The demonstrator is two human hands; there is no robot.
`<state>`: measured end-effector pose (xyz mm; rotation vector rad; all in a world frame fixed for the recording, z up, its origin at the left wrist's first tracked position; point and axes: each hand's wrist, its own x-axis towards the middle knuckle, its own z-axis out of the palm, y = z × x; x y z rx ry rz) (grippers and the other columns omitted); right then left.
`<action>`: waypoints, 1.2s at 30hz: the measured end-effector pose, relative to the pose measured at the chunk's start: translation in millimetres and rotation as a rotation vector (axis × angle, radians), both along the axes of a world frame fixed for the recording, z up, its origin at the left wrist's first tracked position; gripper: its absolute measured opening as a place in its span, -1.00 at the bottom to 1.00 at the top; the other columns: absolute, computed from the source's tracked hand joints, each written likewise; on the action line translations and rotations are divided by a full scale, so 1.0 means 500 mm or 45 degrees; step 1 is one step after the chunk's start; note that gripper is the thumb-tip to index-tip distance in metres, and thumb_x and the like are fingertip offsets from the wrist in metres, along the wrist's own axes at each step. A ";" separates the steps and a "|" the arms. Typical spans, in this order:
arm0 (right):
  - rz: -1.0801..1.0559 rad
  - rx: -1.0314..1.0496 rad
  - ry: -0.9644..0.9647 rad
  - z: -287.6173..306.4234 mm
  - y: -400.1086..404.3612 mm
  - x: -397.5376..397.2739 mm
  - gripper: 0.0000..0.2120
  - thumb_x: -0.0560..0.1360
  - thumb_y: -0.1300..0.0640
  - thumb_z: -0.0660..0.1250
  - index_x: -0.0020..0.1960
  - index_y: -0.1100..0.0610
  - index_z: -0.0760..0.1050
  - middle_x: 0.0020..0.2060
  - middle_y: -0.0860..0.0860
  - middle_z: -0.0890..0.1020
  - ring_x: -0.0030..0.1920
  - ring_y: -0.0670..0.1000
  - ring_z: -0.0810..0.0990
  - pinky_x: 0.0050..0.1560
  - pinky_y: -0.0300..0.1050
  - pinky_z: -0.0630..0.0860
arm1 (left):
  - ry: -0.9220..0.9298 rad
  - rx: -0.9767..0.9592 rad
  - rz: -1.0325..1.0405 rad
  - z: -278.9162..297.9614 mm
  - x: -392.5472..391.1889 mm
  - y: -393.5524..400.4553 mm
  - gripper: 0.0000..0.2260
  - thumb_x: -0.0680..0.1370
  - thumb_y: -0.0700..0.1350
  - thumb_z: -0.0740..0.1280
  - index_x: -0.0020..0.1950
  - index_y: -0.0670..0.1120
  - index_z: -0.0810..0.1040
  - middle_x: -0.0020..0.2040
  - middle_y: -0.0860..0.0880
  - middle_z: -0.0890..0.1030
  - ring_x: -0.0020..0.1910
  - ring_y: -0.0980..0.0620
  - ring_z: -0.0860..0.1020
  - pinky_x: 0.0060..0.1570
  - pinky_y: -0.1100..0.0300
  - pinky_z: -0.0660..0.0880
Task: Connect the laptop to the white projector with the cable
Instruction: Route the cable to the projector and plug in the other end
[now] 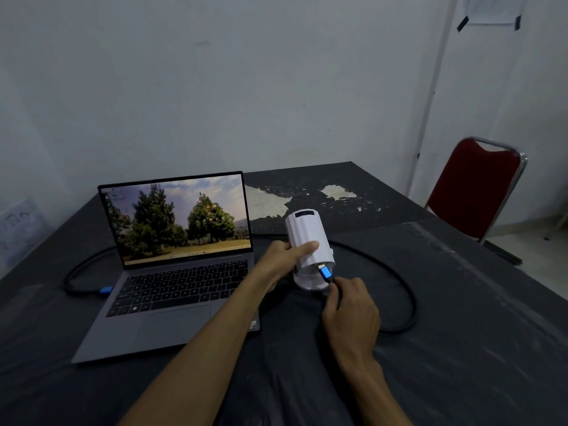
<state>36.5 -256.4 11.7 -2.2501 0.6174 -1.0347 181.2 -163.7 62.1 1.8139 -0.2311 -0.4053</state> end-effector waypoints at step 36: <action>0.128 0.097 -0.080 -0.007 -0.001 0.019 -0.90 0.54 0.24 0.39 -0.12 0.14 0.66 -0.33 -0.04 0.56 -0.34 -0.11 0.51 -0.29 -0.37 0.30 | 0.005 0.009 0.020 -0.022 -0.007 -0.005 -0.03 0.20 0.44 0.49 0.41 -0.19 0.54 0.21 -0.11 0.70 0.09 -0.05 0.71 0.17 -0.04 0.66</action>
